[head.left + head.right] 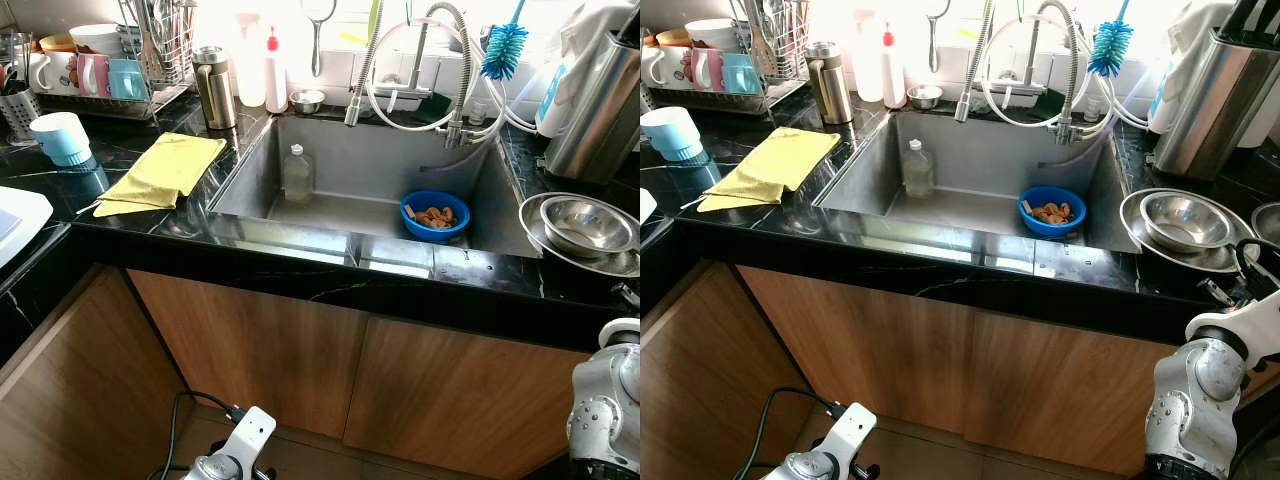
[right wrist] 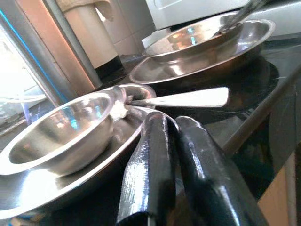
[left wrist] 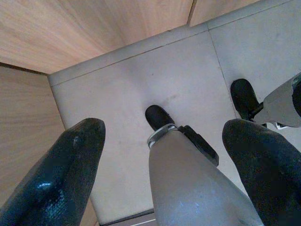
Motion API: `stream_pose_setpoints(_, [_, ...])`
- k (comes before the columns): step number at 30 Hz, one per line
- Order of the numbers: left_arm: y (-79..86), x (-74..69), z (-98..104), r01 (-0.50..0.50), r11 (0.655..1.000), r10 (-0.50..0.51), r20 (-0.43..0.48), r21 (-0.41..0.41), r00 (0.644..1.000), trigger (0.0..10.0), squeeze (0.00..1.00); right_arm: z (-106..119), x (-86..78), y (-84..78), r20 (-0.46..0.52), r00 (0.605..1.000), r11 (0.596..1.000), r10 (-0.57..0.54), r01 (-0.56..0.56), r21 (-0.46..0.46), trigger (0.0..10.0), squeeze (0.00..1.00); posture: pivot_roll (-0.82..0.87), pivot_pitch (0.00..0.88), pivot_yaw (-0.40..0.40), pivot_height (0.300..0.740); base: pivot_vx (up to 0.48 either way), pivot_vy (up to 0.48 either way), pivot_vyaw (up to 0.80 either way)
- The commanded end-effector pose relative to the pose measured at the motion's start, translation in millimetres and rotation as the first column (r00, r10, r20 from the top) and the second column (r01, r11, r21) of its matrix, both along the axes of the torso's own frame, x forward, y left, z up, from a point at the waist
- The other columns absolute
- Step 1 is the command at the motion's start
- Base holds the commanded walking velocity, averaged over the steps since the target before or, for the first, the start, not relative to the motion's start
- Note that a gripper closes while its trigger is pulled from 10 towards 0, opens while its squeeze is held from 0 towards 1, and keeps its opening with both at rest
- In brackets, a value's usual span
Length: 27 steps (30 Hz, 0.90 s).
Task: Kitchen organization
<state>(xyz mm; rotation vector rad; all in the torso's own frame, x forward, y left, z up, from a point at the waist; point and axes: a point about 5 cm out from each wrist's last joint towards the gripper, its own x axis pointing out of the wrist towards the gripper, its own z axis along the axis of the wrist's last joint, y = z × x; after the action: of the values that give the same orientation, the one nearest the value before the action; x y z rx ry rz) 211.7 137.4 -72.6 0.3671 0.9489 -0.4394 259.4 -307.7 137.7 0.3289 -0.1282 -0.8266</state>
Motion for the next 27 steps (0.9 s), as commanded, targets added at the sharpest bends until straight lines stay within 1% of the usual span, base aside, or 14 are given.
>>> stream_pose_setpoints(1, [-0.4,-0.7,0,0.026,1.0,-0.026,-0.001,0.018,1.0,10.0,0.0,1,0.8,-2.6,0.006,1.0,1.0,-0.015,0.015,0.011,2.4,0.0,0.01,0.001,-0.022,0.736,0.0,0.0,0.0])
stream_pose_setpoints(5, [-0.5,-0.7,0,0.024,1.0,-0.025,0.0,0.018,1.0,10.0,0.0,1,1.6,-1.9,0.006,1.0,1.0,-0.011,0.011,0.012,2.4,0.0,0.01,0.001,-0.021,0.736,0.0,0.0,0.0])
stream_pose_setpoints(6, [-0.4,-0.4,0,0.024,1.0,-0.024,0.001,0.018,1.0,10.0,0.0,1,2.1,-1.5,0.008,1.0,1.0,-0.007,0.007,0.012,3.1,0.0,0.01,0.001,-0.022,0.736,0.0,0.0,0.0])
stream_pose_setpoints(8, [-0.4,-0.3,0,0.024,1.0,-0.024,0.001,0.018,1.0,10.0,0.0,2,2.3,-1.4,0.009,1.0,1.0,-0.007,0.006,0.012,3.1,0.0,0.01,0.001,-0.022,0.736,0.0,0.0,0.0])
stream_pose_setpoints(9, [-0.3,-0.1,0,0.024,1.0,-0.024,0.001,0.017,1.0,10.0,0.0,2,3.0,-0.8,0.009,1.0,1.0,-0.003,0.003,0.011,6.2,0.0,0.01,0.001,-0.022,0.736,0.0,0.0,0.0])
stream_pose_setpoints(10, [-0.3,0.0,0,0.023,1.0,-0.023,0.001,0.017,1.0,10.0,0.0,2,4.2,0.5,0.007,1.0,1.0,0.007,-0.007,0.009,10.0,0.0,0.01,0.0,-0.023,0.736,0.0,0.0,0.0])
stream_pose_setpoints(14, [0.1,0.1,0,0.021,1.0,-0.021,0.002,0.017,1.0,10.0,0.0,3,6.5,2.8,0.009,1.0,1.0,0.028,-0.028,0.009,10.0,0.0,0.01,0.0,-0.023,0.736,0.0,0.0,0.0])
stream_pose_setpoints(19, [0.4,0.3,0,0.019,1.0,-0.019,0.003,0.018,1.0,10.0,0.0,4,12.6,10.1,0.009,0.996,0.996,0.092,-0.092,-0.003,10.0,0.0,0.01,0.001,-0.024,0.736,0.0,0.0,0.0])
stream_pose_setpoints(27, [0.5,0.9,0,0.017,1.0,-0.017,0.004,0.017,1.0,10.0,0.0,6,15.5,13.9,0.006,0.993,0.992,0.122,-0.121,-0.027,10.0,0.0,0.01,0.001,-0.024,0.736,0.0,0.0,0.0])
